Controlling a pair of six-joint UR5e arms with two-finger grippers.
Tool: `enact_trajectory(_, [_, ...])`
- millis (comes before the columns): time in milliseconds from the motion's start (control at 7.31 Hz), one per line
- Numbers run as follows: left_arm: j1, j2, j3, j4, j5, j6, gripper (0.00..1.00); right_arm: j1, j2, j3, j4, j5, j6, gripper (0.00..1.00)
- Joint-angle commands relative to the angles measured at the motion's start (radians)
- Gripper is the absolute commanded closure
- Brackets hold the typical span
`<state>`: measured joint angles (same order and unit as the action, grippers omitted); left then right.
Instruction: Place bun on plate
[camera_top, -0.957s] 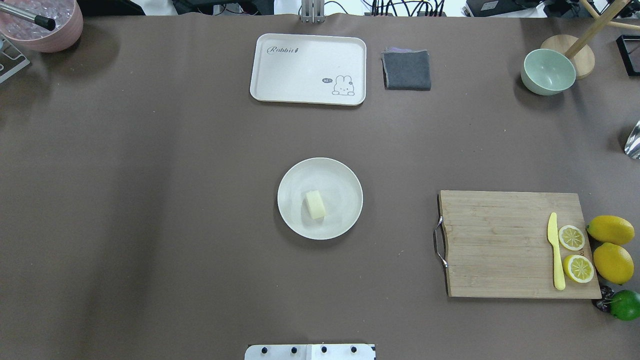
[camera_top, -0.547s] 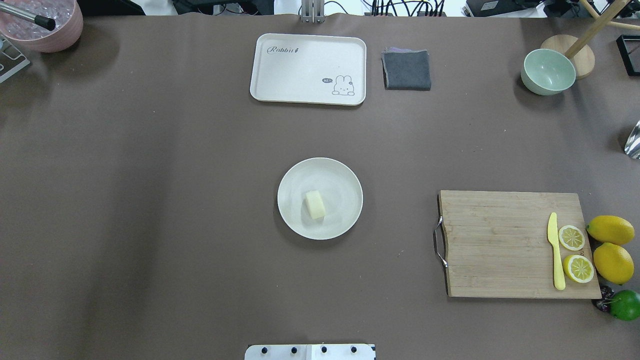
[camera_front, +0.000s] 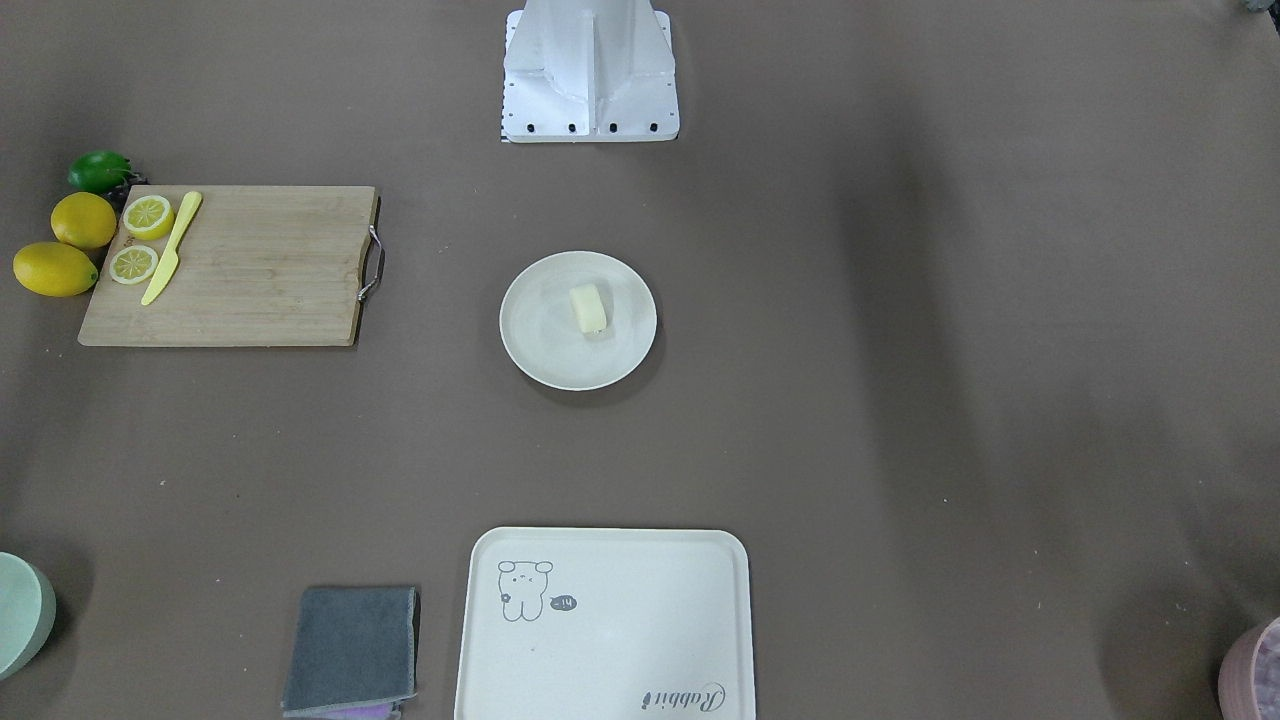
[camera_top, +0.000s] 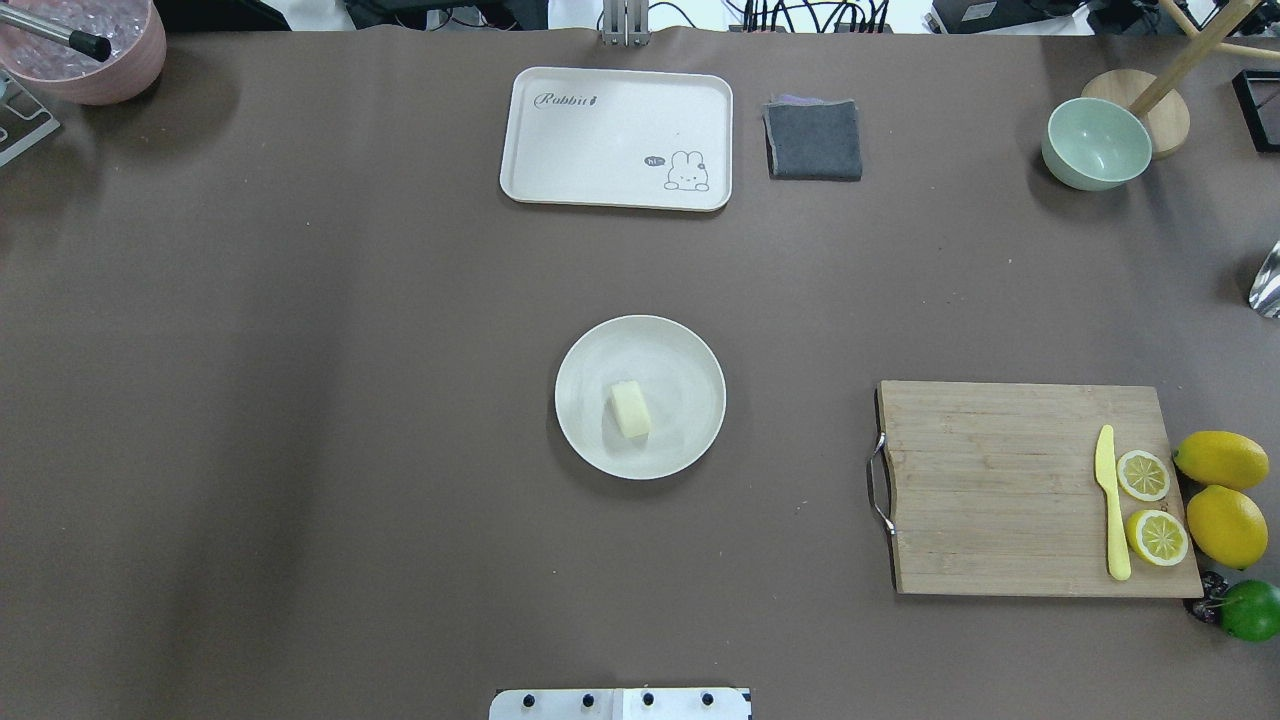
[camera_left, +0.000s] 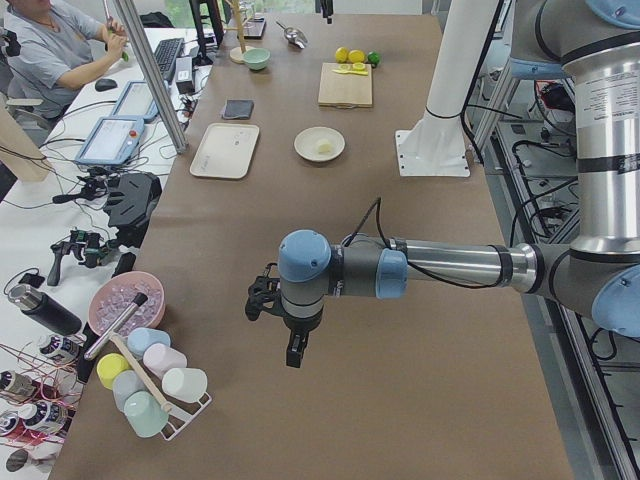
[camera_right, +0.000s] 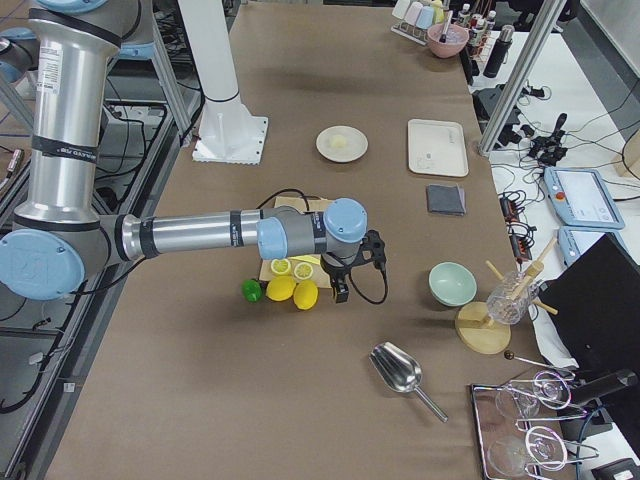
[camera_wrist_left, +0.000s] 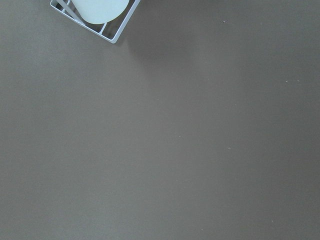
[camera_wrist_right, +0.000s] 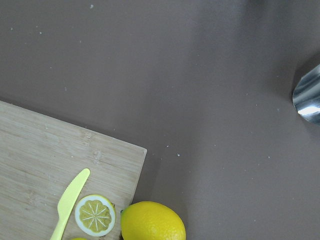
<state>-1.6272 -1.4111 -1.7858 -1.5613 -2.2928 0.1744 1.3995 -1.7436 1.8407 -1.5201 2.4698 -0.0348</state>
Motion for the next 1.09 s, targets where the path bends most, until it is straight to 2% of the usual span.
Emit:
enact_trajectory(0, [0.0, -0.008, -0.001, 0.001, 0.003, -0.001, 0.02, 0.021, -0.019, 0.002, 0.006, 0.0, 0.0, 0.0])
enact_trajectory(547, [0.0, -0.017, -0.009, 0.003, 0.0, -0.007, 0.02, 0.036, -0.017, -0.005, 0.006, -0.043, -0.007, 0.0])
enact_trajectory(684, [0.0, -0.017, -0.015, 0.003, -0.004, -0.007, 0.02, 0.036, -0.017, -0.017, 0.005, -0.081, -0.019, 0.0])
enact_trajectory(957, [0.0, -0.012, -0.029, 0.007, -0.014, -0.009, 0.02, 0.041, -0.022, -0.018, -0.005, -0.115, -0.105, 0.0])
